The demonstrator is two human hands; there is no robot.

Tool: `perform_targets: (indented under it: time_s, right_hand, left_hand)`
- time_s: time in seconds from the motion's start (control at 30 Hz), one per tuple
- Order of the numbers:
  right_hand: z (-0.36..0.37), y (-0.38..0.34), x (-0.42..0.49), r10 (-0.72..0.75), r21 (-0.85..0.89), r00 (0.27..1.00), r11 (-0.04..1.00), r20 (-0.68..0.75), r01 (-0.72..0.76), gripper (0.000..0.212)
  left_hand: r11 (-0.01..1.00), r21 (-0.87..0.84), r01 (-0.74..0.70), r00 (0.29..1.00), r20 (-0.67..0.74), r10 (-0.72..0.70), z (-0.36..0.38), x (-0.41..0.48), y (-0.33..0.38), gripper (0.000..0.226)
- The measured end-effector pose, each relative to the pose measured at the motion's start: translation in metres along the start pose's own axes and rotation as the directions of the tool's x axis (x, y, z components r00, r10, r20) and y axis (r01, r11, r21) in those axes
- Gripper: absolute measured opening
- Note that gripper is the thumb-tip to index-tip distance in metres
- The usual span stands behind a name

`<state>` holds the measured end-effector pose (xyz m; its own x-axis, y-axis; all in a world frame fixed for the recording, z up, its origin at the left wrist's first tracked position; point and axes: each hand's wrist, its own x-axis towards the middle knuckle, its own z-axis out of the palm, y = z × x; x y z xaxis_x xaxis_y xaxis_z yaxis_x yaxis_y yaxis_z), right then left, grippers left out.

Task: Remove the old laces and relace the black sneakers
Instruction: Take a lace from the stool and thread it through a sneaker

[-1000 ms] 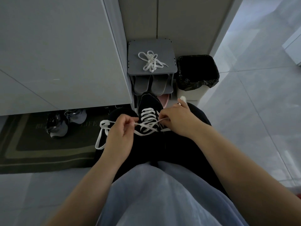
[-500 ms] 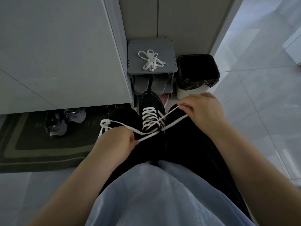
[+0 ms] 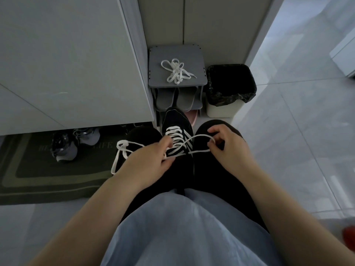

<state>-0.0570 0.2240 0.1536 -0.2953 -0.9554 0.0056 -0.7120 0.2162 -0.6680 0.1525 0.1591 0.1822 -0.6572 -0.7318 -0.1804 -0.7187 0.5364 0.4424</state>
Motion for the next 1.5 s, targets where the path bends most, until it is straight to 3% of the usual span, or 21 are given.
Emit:
perform_targets:
  time_s: [0.07, 0.33, 0.4, 0.47, 0.53, 0.6, 0.63, 0.67, 0.7, 0.73, 0.8, 0.83, 0.87, 0.93, 1.03, 1.13, 1.23, 1.3, 1.4, 1.47, 1.5]
  right_hand:
    - [0.000, 0.000, -0.002, -0.033, 0.002, 0.999, 0.999, 0.030, 0.033, 0.027]
    - [0.009, -0.003, -0.005, -0.069, -0.037, 0.991, 0.997, 0.118, 0.074, 0.026]
    - [0.016, -0.006, -0.005, -0.092, -0.060, 0.988, 0.993, 0.125, 0.100, 0.028]
    - [0.021, -0.010, -0.006, -0.120, -0.103, 0.985, 0.986, 0.124, 0.133, 0.036]
    - [0.028, -0.018, -0.009, -0.151, -0.126, 0.976, 0.977, 0.159, 0.172, 0.049]
    - [0.038, -0.031, -0.014, -0.280, -0.108, 0.943, 0.947, 0.178, 0.302, 0.043]
    - [0.044, -0.038, -0.016, -0.348, -0.075, 0.917, 0.927, 0.196, 0.368, 0.035]
    - [0.048, -0.043, -0.019, -0.404, -0.025, 0.890, 0.908, 0.211, 0.418, 0.031]
    - [0.050, -0.046, -0.021, -0.441, 0.039, 0.865, 0.894, 0.239, 0.446, 0.030]
    - [0.049, -0.049, -0.023, -0.458, 0.100, 0.844, 0.888, 0.278, 0.449, 0.029]
    - [0.046, -0.052, -0.028, -0.444, 0.171, 0.824, 0.896, 0.354, 0.409, 0.027]
    - [0.045, -0.051, -0.030, -0.438, 0.173, 0.813, 0.899, 0.383, 0.403, 0.027]
    - [0.044, -0.050, -0.031, -0.442, 0.158, 0.799, 0.896, 0.408, 0.415, 0.027]
    - [0.042, -0.048, -0.031, -0.439, 0.059, 0.748, 0.878, 0.497, 0.476, 0.027]
    - [0.036, -0.048, -0.031, -0.333, -0.022, 0.757, 0.909, 0.562, 0.416, 0.030]
    - [0.034, -0.055, -0.030, -0.294, 0.079, 0.842, 0.954, 0.452, 0.290, 0.043]
    - [0.040, -0.073, -0.023, -0.194, 0.289, 0.908, 0.954, 0.372, 0.085, 0.040]
    - [0.047, -0.090, -0.017, -0.169, 0.478, 0.896, 0.877, 0.411, -0.054, 0.043]
    - [0.056, -0.116, -0.010, -0.209, 0.723, 0.884, 0.666, 0.417, -0.183, 0.039]
    - [0.056, -0.119, -0.007, -0.155, 0.781, 0.910, 0.579, 0.385, -0.232, 0.018]
    - [0.052, -0.115, -0.007, -0.116, 0.754, 0.926, 0.621, 0.360, -0.216, 0.013]
  left_hand:
    - [0.987, 0.159, -0.014, 0.999, 0.031, 0.009, 0.004, -0.001, -0.007, 0.023]
    - [0.972, 0.183, 0.145, 0.989, -0.031, -0.142, -0.039, -0.011, -0.042, 0.012]
    - [0.991, 0.103, 0.091, 0.996, -0.035, -0.088, -0.043, -0.015, -0.046, 0.008]
    - [0.989, -0.147, 0.009, 0.993, -0.114, -0.026, -0.047, -0.018, -0.037, 0.009]
    - [0.848, -0.527, -0.053, 0.986, -0.161, -0.039, -0.050, -0.019, -0.021, 0.019]
    - [0.460, -0.883, -0.093, 0.990, -0.131, -0.052, -0.053, -0.018, -0.007, 0.027]
    - [0.296, -0.951, -0.088, 0.993, -0.107, -0.047, -0.054, -0.018, -0.004, 0.030]
    - [0.257, -0.964, -0.071, 0.995, -0.088, -0.056, -0.053, -0.016, -0.005, 0.032]
    - [0.354, -0.935, -0.027, 0.993, -0.066, -0.098, -0.050, -0.014, -0.007, 0.030]
    - [0.543, -0.839, 0.025, 0.985, -0.072, -0.158, -0.044, -0.012, -0.011, 0.026]
    - [0.892, -0.437, 0.118, 0.973, -0.129, -0.192, -0.027, -0.006, -0.022, 0.007]
    - [0.972, -0.204, 0.121, 0.981, -0.124, -0.148, -0.019, -0.004, -0.027, 0.022]
    - [0.997, -0.008, 0.080, 0.993, -0.082, -0.081, -0.009, -0.002, -0.033, 0.036]
    - [0.980, 0.196, -0.008, 1.000, 0.003, 0.007, -0.001, 0.001, -0.040, 0.036]
    - [0.973, 0.230, -0.029, 0.998, 0.056, 0.016, -0.012, 0.006, -0.046, 0.009]
    - [0.998, -0.034, 0.057, 0.993, 0.110, -0.053, -0.039, 0.009, -0.037, 0.016]
    - [0.912, -0.372, 0.170, 0.978, 0.179, -0.109, -0.065, 0.011, -0.019, 0.021]
    - [0.766, -0.607, 0.214, 0.964, 0.256, -0.067, -0.075, 0.013, -0.010, 0.022]
    - [0.450, -0.854, 0.261, 0.959, 0.282, -0.021, -0.078, 0.020, -0.004, 0.024]
    - [0.385, -0.893, 0.235, 0.972, 0.216, -0.092, -0.079, 0.024, -0.006, 0.027]
    - [0.415, -0.889, 0.195, 0.978, 0.147, -0.145, -0.080, 0.025, -0.009, 0.027]
